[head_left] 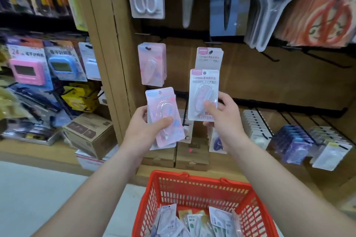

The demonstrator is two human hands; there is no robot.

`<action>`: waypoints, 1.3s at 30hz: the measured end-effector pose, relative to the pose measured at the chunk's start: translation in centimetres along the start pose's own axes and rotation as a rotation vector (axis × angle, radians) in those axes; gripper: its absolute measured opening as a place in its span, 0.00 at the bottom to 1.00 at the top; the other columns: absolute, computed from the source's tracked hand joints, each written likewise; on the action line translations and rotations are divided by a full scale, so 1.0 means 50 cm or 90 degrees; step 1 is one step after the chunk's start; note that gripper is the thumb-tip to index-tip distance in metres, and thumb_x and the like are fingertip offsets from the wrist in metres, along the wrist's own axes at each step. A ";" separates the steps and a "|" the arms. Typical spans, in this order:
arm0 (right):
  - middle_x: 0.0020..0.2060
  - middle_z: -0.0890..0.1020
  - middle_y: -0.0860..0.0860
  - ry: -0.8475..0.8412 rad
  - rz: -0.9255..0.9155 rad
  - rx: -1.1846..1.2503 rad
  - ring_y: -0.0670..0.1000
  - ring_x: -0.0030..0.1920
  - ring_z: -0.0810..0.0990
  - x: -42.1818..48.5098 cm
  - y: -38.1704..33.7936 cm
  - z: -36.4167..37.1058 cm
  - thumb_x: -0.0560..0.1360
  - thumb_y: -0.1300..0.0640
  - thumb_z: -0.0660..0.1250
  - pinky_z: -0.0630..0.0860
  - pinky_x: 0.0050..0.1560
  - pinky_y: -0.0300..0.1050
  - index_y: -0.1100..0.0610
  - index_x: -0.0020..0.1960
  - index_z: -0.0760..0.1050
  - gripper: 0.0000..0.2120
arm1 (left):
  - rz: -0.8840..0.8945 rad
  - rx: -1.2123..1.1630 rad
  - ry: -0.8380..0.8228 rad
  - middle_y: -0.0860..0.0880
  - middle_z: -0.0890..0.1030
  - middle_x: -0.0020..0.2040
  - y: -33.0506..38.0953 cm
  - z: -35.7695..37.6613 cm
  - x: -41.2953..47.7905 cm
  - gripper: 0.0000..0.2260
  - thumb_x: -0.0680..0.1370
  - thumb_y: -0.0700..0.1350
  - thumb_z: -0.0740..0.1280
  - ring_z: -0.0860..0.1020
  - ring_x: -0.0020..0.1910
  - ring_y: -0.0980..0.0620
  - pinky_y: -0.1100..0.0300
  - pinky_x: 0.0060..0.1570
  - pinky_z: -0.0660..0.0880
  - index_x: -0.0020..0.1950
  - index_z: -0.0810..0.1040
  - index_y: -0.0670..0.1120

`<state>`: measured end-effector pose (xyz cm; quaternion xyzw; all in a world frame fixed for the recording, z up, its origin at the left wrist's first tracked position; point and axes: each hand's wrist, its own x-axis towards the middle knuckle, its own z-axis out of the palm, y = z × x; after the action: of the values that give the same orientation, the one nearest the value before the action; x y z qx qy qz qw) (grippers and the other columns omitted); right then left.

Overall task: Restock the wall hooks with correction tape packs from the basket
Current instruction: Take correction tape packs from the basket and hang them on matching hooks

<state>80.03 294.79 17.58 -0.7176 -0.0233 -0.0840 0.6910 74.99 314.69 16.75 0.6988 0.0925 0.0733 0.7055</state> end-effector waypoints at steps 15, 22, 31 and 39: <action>0.57 0.84 0.44 0.108 -0.078 0.005 0.47 0.50 0.86 0.113 -0.038 0.017 0.82 0.53 0.67 0.78 0.34 0.38 0.48 0.69 0.72 0.16 | 0.031 -0.055 0.003 0.56 0.83 0.56 0.016 -0.019 0.030 0.22 0.75 0.44 0.77 0.84 0.47 0.60 0.71 0.31 0.76 0.66 0.74 0.51; 0.64 0.78 0.51 0.169 0.034 -0.213 0.53 0.63 0.78 0.130 -0.010 0.014 0.80 0.43 0.68 0.78 0.63 0.57 0.50 0.75 0.67 0.27 | 0.028 -0.039 -0.001 0.54 0.83 0.59 0.011 -0.008 0.030 0.23 0.74 0.45 0.77 0.83 0.54 0.55 0.69 0.34 0.78 0.67 0.74 0.50; 0.54 0.86 0.47 -0.195 0.020 -0.079 0.49 0.54 0.85 -0.039 0.040 0.051 0.80 0.51 0.71 0.83 0.48 0.47 0.46 0.59 0.78 0.09 | -0.003 -0.048 -0.061 0.54 0.87 0.53 -0.007 0.018 0.031 0.21 0.73 0.45 0.79 0.86 0.48 0.55 0.58 0.45 0.81 0.63 0.76 0.50; 0.49 0.88 0.51 -0.120 0.067 0.044 0.51 0.48 0.88 -0.046 0.032 0.080 0.81 0.54 0.69 0.84 0.46 0.49 0.56 0.62 0.74 0.12 | 0.027 -0.041 -0.078 0.53 0.85 0.58 -0.007 0.018 0.029 0.19 0.79 0.53 0.71 0.85 0.54 0.52 0.47 0.55 0.83 0.68 0.74 0.52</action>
<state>78.38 298.88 15.54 -0.6980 -0.0529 0.0210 0.7138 76.60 314.13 16.35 0.6809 0.0321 0.0481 0.7301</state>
